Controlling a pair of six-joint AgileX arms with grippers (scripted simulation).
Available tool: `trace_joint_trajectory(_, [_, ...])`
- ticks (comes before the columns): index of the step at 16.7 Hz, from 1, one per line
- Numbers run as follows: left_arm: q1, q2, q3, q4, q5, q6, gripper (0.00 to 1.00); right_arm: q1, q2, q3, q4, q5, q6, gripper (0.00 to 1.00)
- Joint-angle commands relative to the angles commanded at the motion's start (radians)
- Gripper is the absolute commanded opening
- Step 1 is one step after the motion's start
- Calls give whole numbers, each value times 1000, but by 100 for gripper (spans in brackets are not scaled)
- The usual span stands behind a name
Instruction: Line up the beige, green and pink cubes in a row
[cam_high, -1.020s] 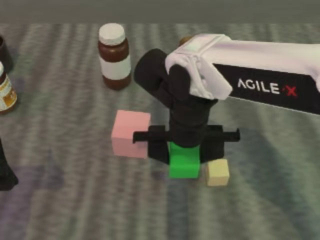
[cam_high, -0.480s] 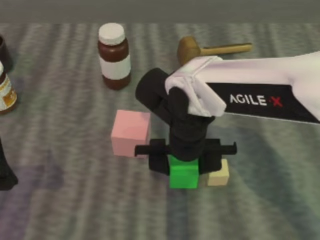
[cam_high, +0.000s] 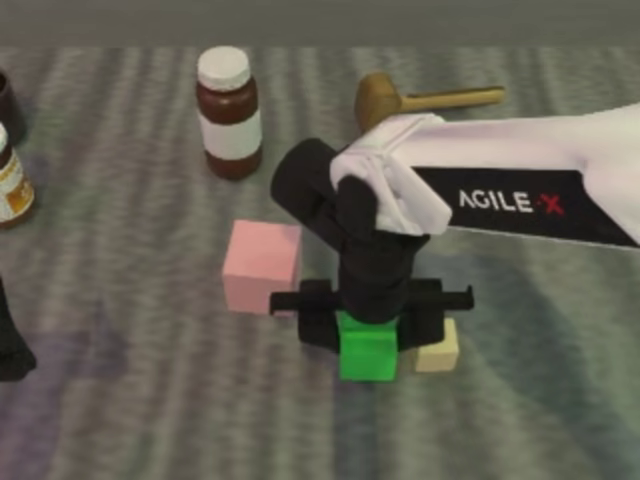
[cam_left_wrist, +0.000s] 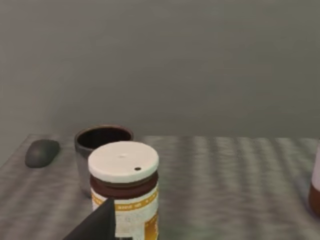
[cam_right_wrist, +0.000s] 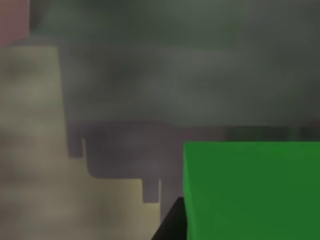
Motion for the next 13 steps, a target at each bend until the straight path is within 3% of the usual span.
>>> trace_joint_trajectory(4, [0, 0, 0, 0, 0, 0, 100, 0, 0, 0, 0, 0, 0, 98])
trace_joint_trajectory(13, [0, 0, 0, 0, 0, 0, 100, -2, -1, 0, 0, 0, 0, 100])
